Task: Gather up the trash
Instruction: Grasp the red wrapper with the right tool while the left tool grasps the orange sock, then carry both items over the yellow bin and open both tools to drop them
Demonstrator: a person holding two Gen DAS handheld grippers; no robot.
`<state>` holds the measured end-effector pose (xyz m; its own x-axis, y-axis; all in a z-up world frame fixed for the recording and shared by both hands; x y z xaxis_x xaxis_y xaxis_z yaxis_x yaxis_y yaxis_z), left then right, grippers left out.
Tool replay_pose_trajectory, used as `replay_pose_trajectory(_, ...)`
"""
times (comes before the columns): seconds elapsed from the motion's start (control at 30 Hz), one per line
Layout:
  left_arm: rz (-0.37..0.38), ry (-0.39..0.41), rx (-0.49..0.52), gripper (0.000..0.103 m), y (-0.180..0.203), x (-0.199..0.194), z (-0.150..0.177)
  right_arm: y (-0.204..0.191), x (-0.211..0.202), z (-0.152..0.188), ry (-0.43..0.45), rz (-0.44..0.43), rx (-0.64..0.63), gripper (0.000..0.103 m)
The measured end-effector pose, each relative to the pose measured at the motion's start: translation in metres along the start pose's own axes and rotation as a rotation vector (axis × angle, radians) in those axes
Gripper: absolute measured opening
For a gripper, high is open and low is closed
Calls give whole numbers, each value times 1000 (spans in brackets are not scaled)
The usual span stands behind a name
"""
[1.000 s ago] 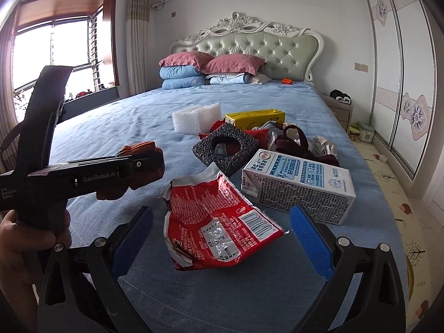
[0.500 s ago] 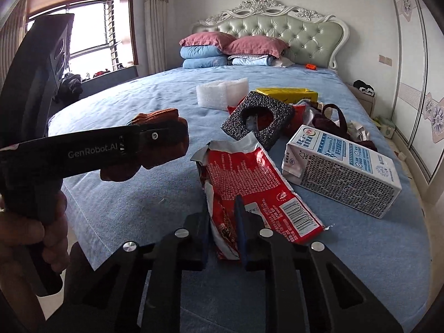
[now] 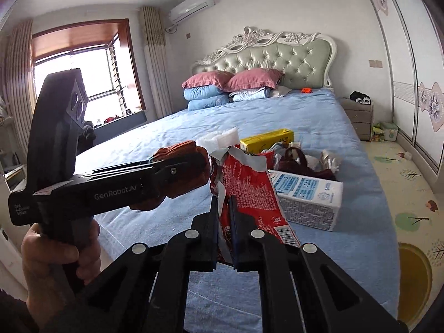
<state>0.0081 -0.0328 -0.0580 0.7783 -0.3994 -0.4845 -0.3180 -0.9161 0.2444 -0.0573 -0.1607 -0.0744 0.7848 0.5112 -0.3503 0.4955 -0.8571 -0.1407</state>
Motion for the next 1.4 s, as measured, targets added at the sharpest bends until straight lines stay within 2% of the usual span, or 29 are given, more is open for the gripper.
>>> replay_pose_trajectory(0.13, 87, -23, 32, 37, 41, 17, -6, 37, -35, -6, 53, 74, 39, 8)
replay_pose_trajectory(0.27, 169, -66, 79, 37, 90, 46, -5, 85, -62, -2, 72, 197, 78, 8)
replay_pose_trajectory(0.5, 260, -191, 161, 37, 179, 115, 10, 175, -92, 26, 45, 382, 149, 8)
replay_pose_trajectory(0.67, 318, -319, 209, 37, 239, 172, 30, 237, -109, 57, -2, 477, 211, 7)
replay_pose_trajectory(0.8, 345, -449, 196, 37, 275, 224, 41, 283, -118, 85, -55, 516, 271, 8)
replay_pose_trajectory(1.0, 303, -605, 227, 37, 305, 292, 62, 333, -107, 126, -153, 527, 343, 8)
replay_pose_trajectory(1.17, 294, -673, 218, 37, 312, 321, 79, 350, -93, 140, -183, 513, 362, 8)
replay_pose_trajectory(1.2, 297, -680, 212, 39, 313, 324, 80, 352, -93, 142, -179, 516, 365, 8)
replay_pose_trajectory(1.27, 302, -684, 195, 50, 312, 332, 79, 357, -90, 144, -182, 516, 370, 9)
replay_pose_trajectory(1.3, 305, -683, 186, 73, 312, 334, 78, 359, -89, 144, -184, 520, 366, 19)
replay_pose_trajectory(1.33, 302, -675, 173, 90, 308, 334, 76, 359, -88, 146, -187, 529, 359, 31)
replay_pose_trajectory(1.37, 296, -659, 163, 90, 306, 333, 72, 359, -88, 145, -193, 549, 348, 60)
replay_pose_trajectory(1.4, 297, -651, 158, 91, 306, 332, 71, 357, -90, 146, -190, 578, 334, 70)
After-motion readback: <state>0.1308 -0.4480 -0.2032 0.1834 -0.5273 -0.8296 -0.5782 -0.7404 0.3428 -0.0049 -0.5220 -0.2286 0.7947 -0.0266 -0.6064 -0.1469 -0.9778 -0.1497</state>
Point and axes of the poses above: each gripper's, at about its wrist camera, not at the fingertips, and x roughly the way its jaws point, y to its right, z to its underside, the point moved 6 cm from there along x, roughly the way its jaws point, and after that the axes turned 5 degrees about -x, right-handed, at the moved point
